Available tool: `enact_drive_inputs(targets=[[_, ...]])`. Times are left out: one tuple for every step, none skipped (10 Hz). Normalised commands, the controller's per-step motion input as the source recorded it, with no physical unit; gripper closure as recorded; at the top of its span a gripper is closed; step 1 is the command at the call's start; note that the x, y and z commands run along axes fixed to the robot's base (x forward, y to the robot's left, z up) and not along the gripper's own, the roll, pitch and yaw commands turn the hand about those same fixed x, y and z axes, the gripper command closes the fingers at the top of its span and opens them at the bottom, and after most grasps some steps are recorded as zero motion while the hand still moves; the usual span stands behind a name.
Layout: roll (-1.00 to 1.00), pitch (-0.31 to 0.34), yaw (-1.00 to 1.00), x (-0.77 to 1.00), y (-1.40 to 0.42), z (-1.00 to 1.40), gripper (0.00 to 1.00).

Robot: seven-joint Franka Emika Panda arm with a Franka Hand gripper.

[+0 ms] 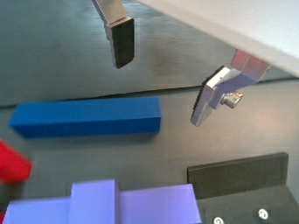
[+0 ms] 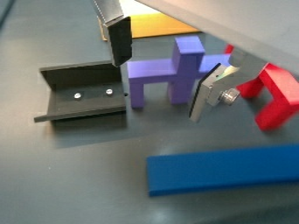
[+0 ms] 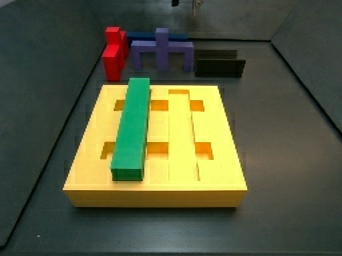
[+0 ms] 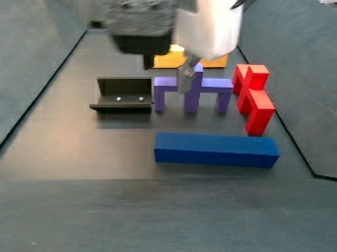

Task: Pick up the blue object. Move up. Move to above the board. Insert the blue object.
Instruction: Pick up the blue object.

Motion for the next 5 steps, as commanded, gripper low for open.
enact_drive_inputs(targets=[[-0.05, 0.0, -0.93, 0.02, 0.02, -0.05, 0.0], [-0.04, 0.0, -0.84, 0.0, 0.12, -0.05, 0.0], [-0.02, 0.0, -0.73, -0.01, 0.25, -0.09, 0.0], [0.0, 0.0, -0.6, -0.2, 0.39, -0.49, 0.0], [0.0, -0.036, -0.56, -0.37, 0.42, -0.6, 0.0]])
